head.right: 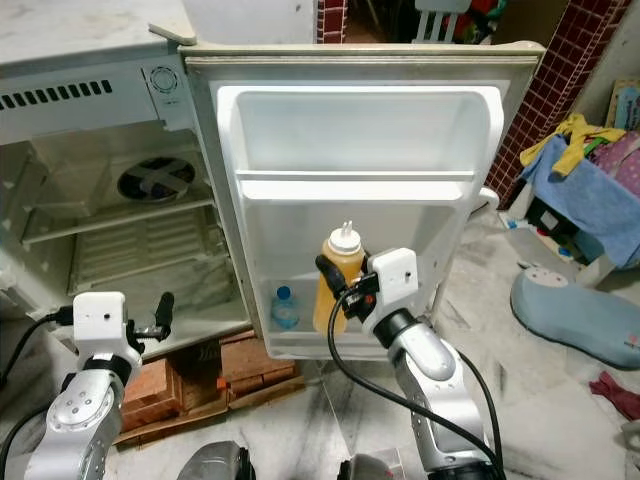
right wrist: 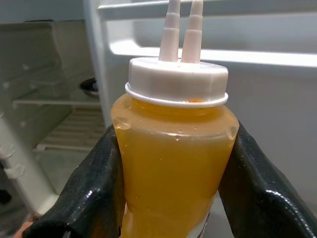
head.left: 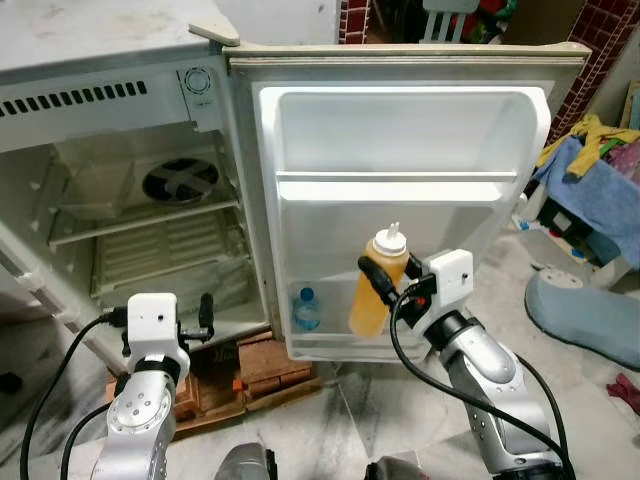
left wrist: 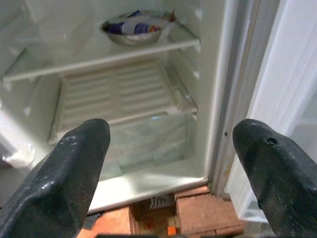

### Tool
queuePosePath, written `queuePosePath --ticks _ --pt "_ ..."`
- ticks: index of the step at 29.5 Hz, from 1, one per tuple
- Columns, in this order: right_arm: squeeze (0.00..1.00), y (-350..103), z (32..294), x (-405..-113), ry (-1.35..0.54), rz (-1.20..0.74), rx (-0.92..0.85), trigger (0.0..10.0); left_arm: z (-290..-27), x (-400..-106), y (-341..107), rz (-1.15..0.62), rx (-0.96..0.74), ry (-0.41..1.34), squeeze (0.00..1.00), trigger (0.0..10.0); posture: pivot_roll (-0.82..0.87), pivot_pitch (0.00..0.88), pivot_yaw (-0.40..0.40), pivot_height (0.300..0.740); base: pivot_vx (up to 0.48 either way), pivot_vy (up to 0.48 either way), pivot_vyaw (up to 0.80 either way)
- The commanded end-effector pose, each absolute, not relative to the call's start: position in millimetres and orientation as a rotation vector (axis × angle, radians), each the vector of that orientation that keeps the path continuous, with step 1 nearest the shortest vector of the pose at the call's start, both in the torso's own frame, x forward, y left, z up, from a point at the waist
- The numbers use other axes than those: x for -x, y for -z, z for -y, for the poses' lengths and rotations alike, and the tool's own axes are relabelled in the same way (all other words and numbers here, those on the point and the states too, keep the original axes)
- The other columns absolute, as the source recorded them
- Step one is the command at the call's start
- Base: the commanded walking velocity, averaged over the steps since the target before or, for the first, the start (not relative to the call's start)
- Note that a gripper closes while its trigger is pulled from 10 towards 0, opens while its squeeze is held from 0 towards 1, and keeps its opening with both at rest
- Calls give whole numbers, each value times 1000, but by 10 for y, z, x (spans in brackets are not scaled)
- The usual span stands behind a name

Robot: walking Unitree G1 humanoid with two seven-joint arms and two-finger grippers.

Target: Restocking fridge

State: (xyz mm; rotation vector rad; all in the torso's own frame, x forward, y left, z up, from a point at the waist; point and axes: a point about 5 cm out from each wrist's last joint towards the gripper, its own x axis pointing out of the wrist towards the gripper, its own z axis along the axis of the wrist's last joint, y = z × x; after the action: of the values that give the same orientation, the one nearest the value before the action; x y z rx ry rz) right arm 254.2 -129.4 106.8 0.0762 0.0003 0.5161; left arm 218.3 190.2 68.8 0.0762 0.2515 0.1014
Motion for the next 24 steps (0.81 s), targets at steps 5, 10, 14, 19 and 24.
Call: queuePosePath --ticks 5,10,14,19,24 --pt "0 -1139 1257 -2544 -540 23 -77 10000 -1925 -2199 -706 -257 -67 -116 0 10000 91 29 8 675 0 0 0" --pt "0 -1141 1232 -2545 -550 24 -82 10000 -1925 -2204 -705 -262 -69 -122 0 10000 90 30 6 640 0 0 0" --pt "0 -1129 1202 -2543 -564 22 -84 10000 -1888 -2201 -704 -256 -146 -80 0 10000 93 32 8 610 0 0 0" --pt "0 -1133 1154 -2566 -547 28 -80 10000 -1923 -2189 -697 -262 -133 -99 0 10000 90 36 6 605 0 0 0" --pt "0 -1117 1133 -2653 -498 37 -41 10000 -1949 -2220 -703 -255 -152 -112 0 10000 103 43 8 605 0 0 0"
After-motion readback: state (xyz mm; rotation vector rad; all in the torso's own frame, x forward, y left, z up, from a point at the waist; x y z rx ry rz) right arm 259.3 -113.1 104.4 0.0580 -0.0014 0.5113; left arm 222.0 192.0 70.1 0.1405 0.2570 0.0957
